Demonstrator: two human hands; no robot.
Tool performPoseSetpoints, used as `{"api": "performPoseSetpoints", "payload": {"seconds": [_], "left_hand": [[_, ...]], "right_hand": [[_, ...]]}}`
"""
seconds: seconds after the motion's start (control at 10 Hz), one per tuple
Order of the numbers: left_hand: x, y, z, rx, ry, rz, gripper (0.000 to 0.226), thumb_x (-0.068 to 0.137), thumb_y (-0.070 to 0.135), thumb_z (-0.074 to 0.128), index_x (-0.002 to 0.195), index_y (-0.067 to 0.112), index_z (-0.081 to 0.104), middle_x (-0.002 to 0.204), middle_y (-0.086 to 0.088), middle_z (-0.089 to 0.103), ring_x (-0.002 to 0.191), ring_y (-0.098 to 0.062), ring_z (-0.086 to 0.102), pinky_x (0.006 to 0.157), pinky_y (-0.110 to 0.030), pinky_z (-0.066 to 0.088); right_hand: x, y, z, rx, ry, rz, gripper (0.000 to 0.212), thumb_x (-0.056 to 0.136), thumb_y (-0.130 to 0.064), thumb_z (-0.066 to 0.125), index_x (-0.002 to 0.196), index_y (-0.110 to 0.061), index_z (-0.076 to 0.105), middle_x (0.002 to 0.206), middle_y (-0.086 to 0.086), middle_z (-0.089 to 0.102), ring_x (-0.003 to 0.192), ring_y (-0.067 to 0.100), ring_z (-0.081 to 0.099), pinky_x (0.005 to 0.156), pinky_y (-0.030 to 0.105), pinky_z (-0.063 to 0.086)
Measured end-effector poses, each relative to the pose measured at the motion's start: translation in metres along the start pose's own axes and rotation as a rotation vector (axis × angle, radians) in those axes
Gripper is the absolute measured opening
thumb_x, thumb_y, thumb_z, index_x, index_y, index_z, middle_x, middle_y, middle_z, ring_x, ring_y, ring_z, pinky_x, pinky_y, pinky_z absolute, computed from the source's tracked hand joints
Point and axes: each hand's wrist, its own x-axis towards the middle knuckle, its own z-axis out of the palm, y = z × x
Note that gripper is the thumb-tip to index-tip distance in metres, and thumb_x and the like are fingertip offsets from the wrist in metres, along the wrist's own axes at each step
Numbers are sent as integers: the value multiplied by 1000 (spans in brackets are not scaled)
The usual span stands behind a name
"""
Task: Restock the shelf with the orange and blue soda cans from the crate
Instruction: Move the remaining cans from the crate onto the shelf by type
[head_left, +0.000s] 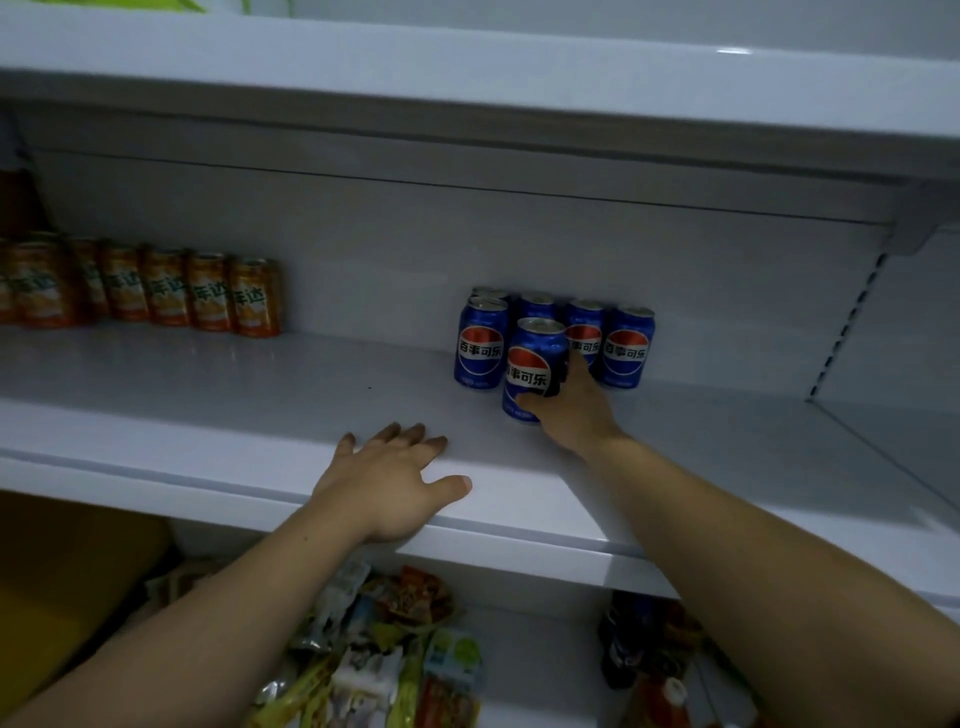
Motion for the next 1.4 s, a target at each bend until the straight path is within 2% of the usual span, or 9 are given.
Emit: {"api": "performPoseSetpoints", "payload": {"seconds": [0.1, 0.3, 0.7, 0.9, 1.0, 1.1, 1.2, 1.3, 1.4], "left_hand": [[1, 0, 0, -15, 14, -4, 71, 86, 74, 24, 149, 42, 16, 160, 11, 8, 147, -14, 6, 117, -50, 3], [0, 2, 0, -16, 25, -14, 69, 86, 73, 25, 148, 42, 17, 159, 12, 8, 147, -13, 5, 117, -48, 2], [0, 3, 1, -19, 39, -16, 69, 87, 72, 25, 148, 42, 17, 159, 13, 9, 146, -12, 5, 118, -47, 3], [-1, 1, -4, -49, 16, 4, 69, 87, 72, 28, 148, 41, 20, 159, 11, 11, 146, -14, 8, 117, -49, 3], [-6, -2, -11, -84, -24, 26, 68, 89, 68, 32, 149, 37, 22, 160, 6, 11, 146, -16, 10, 118, -50, 4], [-21, -13, -20, -93, -15, 4, 71, 88, 68, 35, 149, 34, 23, 160, 2, 13, 146, -18, 15, 117, -49, 12], [-47, -37, -25, -39, -9, -57, 74, 87, 68, 37, 150, 31, 21, 160, 2, 12, 146, -18, 15, 117, -48, 16], [-85, -68, -28, -56, 18, -145, 76, 86, 69, 40, 150, 31, 21, 160, 4, 12, 146, -17, 12, 118, -46, 15], [-138, -102, -27, -69, 49, -271, 78, 85, 69, 44, 150, 32, 21, 160, 4, 12, 146, -18, 13, 118, -43, 16]], "right_hand": [[14, 7, 5, -90, 35, 8, 84, 79, -28, 77, 148, -20, 29, 147, 7, 40, 133, 27, 42, 109, 38, 38], [30, 12, 10, -131, 42, -2, 75, 87, -21, 70, 149, -17, 27, 148, 6, 43, 134, 25, 43, 105, 33, 36], [44, 14, 13, -276, -56, 88, 83, 95, -34, 58, 154, -14, 5, 154, 10, 34, 137, 28, 39, 107, 36, 36], [30, 7, 3, -323, -112, 125, 89, 86, -50, 61, 153, -16, 14, 153, 8, 37, 135, 28, 42, 107, 41, 41], [37, 13, -1, -378, -158, 121, 94, 72, -67, 55, 148, -20, 28, 145, 6, 45, 123, 27, 52, 99, 43, 48], [15, -23, -7, -467, -228, 81, 83, 64, -72, 48, 134, -27, 44, 132, 3, 57, 106, 22, 60, 89, 38, 53], [-20, -69, -1, -528, -309, 51, 61, 86, -52, 56, 137, -21, 42, 132, 5, 56, 105, 25, 59, 84, 31, 48], [-46, -107, 23, -573, -372, -28, 71, 91, -50, 54, 148, -15, 30, 144, 11, 43, 121, 29, 50, 94, 33, 45], [-75, -146, 64, -604, -462, -184, 76, 94, -51, 50, 152, -11, 21, 154, 13, 30, 135, 32, 38, 108, 39, 38]]}}
